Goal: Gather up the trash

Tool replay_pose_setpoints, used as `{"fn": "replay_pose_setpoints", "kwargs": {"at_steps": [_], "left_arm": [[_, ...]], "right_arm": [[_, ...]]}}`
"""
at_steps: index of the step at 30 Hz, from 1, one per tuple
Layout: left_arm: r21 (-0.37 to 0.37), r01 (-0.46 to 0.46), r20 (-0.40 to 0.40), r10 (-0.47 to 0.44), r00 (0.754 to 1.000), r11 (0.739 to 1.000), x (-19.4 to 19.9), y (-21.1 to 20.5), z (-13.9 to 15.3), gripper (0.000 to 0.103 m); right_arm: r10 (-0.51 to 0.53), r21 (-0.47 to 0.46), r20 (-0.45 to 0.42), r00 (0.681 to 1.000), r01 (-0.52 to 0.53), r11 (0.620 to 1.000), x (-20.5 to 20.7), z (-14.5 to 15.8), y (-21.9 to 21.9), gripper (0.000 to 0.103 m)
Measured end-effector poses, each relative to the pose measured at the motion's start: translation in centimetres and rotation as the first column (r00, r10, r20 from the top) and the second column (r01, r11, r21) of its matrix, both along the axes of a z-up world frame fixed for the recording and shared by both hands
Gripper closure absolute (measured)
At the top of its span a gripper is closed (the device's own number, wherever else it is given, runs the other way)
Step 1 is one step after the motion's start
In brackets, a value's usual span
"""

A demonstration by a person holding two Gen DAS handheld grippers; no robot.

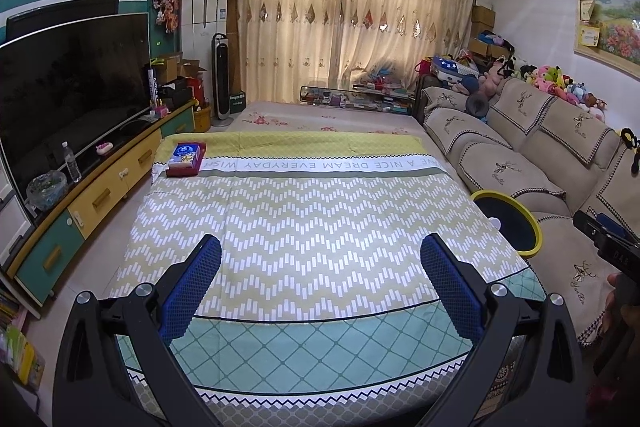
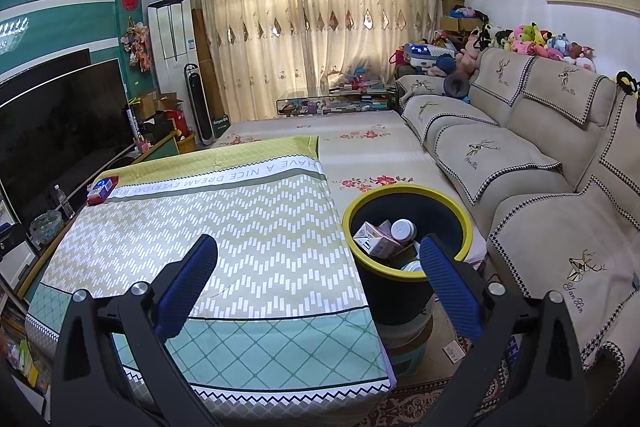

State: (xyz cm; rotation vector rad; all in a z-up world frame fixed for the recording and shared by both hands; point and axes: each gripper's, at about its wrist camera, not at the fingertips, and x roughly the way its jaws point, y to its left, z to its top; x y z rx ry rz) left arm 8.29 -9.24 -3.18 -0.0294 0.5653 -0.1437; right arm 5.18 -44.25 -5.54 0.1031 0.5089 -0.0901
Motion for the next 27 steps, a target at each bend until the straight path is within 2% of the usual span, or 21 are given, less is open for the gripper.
{"fn": "replay_pose_setpoints", "kwargs": {"at_steps": [27], "left_arm": [[-0.003, 0.01, -0.027, -0.01, 1.0, 1.0, 0.6, 0.1, -0.6, 0.005]], "right_arm": [[0.002, 0.007, -0.008, 1.0, -0.001, 1.0, 0.1, -0.5, 0.9, 0.007]]}}
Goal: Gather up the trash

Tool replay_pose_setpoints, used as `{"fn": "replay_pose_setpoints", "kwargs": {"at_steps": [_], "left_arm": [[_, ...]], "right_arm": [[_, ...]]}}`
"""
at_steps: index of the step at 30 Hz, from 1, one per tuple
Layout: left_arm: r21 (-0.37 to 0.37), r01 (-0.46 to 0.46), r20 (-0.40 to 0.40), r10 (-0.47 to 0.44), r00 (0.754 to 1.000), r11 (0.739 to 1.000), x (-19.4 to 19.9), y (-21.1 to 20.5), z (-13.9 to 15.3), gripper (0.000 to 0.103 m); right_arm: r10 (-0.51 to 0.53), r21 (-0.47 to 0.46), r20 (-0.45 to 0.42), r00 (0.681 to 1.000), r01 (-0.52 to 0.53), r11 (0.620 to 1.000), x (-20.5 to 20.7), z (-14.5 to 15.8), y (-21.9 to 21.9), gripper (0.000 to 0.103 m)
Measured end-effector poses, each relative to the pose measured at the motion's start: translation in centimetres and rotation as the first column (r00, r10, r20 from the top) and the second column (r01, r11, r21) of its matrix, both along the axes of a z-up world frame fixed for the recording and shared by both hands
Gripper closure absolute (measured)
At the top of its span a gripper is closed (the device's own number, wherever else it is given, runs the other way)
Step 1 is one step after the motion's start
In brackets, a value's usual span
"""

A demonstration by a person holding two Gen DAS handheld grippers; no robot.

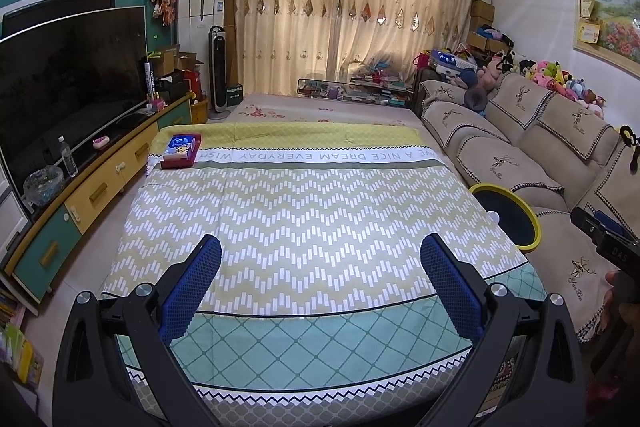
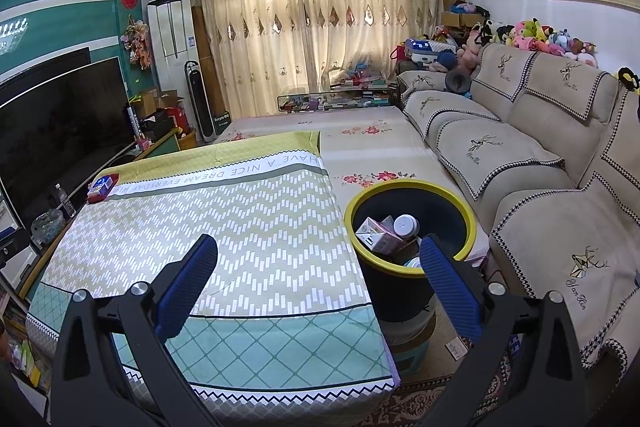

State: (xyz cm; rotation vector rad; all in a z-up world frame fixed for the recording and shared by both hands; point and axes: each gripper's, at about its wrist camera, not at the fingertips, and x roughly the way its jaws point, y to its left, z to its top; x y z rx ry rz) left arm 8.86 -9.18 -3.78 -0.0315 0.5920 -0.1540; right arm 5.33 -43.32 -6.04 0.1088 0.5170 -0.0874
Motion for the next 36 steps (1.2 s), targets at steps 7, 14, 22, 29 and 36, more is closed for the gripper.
{"fn": "replay_pose_setpoints", "kwargs": {"at_steps": [7, 14, 22, 29, 36], "left_arm": [[0.0, -0.009, -0.003, 0.009, 1.0, 1.0, 0.2, 0.0, -0.2, 0.005], [-0.01, -0.01, -0.025, 0.01, 1.0, 1.0, 0.4, 0.0, -0.3, 0.005], [-0.008, -0.02, -0.019, 0.02, 1.0, 1.0, 0.8, 0.2, -0.6, 0.005], [0.01, -0.015, -0.03, 0.015, 0.999, 1.0, 2.9, 0.8, -1.0, 0.005], [0.068, -0.087, -0.117, 0.095, 0.989, 0.994, 13.0, 3.5, -4.6, 0.005]], "right_arm": [[-0.001, 0.002, 0.0, 1.0, 0.001, 1.0, 0.1, -0.2, 0.2, 0.007], [0.004, 0.003, -0.006, 1.0, -0.004, 1.0, 0.1, -0.6, 0.6, 0.007], [0.008, 0.011, -0.017, 1.0, -0.008, 1.0, 0.5, -0.8, 0.9, 0.007], [0.063, 0.05, -0.036, 0.997, -0.061, 0.997, 2.5, -0.9, 1.0, 0.007], [0.158, 0.046, -0.131, 0.979, -0.153, 0.987, 12.3, -2.5, 4.3, 0.007]]}}
